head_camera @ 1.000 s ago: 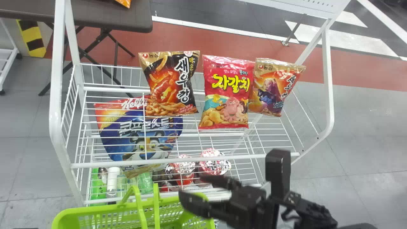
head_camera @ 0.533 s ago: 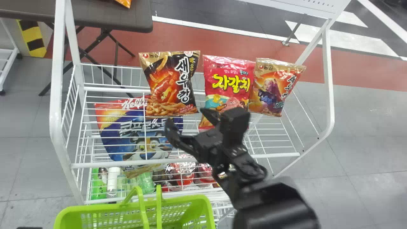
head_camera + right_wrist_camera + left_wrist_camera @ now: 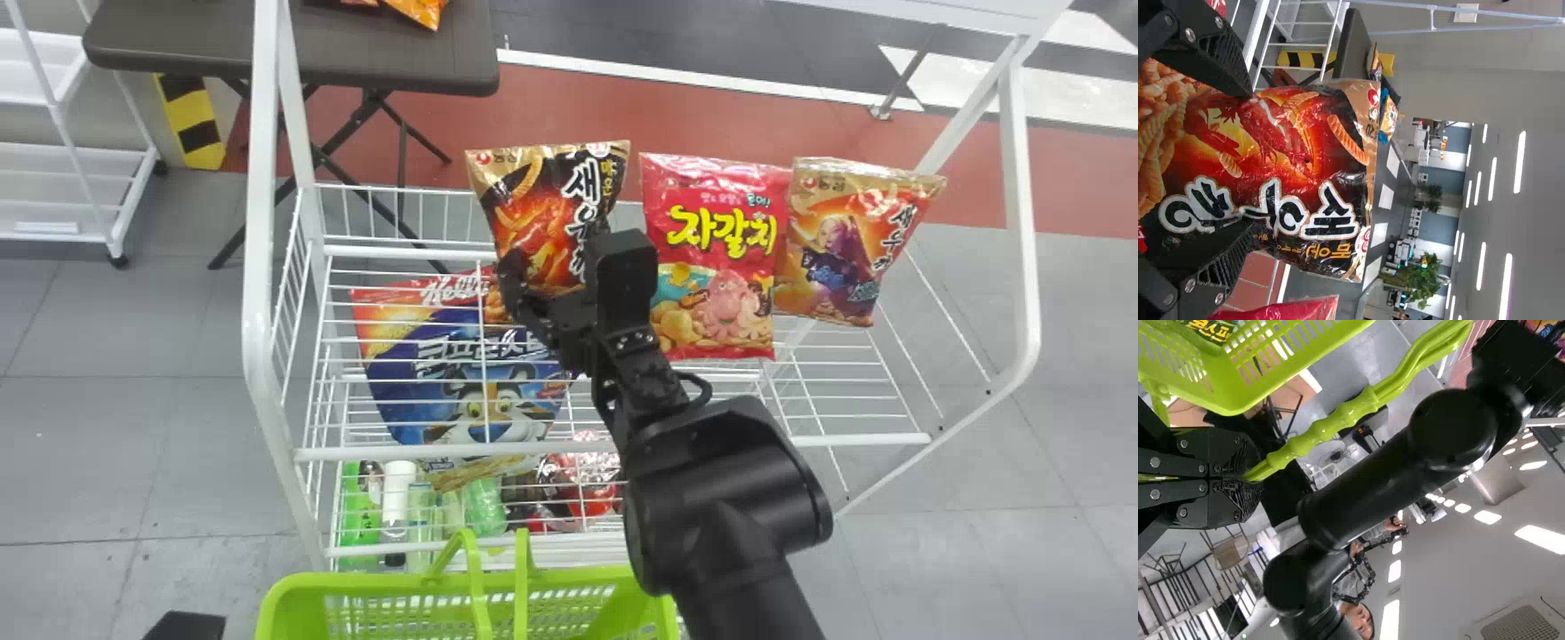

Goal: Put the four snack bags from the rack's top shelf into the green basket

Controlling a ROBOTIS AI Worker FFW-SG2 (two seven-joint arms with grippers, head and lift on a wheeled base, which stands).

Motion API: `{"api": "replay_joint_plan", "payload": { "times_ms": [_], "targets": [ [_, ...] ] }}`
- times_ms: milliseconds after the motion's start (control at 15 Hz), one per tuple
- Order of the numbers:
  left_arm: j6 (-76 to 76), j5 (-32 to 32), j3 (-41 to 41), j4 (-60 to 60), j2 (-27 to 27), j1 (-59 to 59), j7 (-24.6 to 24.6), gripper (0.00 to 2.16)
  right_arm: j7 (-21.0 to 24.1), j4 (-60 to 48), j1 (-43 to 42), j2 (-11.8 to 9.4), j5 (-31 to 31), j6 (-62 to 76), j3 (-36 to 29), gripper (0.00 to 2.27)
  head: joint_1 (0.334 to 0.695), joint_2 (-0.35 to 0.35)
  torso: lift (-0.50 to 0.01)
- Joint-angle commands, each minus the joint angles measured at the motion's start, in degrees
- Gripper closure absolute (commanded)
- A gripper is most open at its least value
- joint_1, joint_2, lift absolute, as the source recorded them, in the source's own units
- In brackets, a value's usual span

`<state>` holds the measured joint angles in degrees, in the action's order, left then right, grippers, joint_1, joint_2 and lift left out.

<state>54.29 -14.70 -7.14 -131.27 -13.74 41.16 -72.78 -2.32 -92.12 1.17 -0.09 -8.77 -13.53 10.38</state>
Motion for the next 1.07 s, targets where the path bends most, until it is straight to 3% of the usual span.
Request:
{"api": "replay_joint_plan", "payload": {
  "times_ms": [0,67,400,667,1000],
  "targets": [
    [-0.2,-0.6,0.1,0.7,-0.4,-0.6,0.1,1.76,-1.9,-0.3,-0.9,0.1,0.9,-7.9,-0.8,2.15,0.695,-0.209,0.0],
    [-0.4,-0.7,0.1,0.8,-0.4,-0.6,0.1,1.76,-3.7,-1.7,0.3,0.1,1.5,-7.0,-1.0,2.16,0.695,-0.21,0.0],
    [-0.4,-0.6,-0.1,0.7,-0.1,-0.6,0.0,1.76,-4.4,-10.6,6.0,0.1,1.7,-4.9,-0.9,2.19,0.695,-0.205,0.0],
    [-0.4,-0.5,0.8,-0.3,0.2,0.1,0.0,1.76,-4.7,-24.2,14.7,0.1,1.7,-6.3,-1.0,2.19,0.695,-0.212,0.0],
    [0.3,0.3,1.4,-1.1,0.7,0.2,0.3,1.76,-10.3,-45.7,30.0,-0.2,7.2,-24.1,-6.2,2.19,0.695,-0.248,0.0]
  ]
}}
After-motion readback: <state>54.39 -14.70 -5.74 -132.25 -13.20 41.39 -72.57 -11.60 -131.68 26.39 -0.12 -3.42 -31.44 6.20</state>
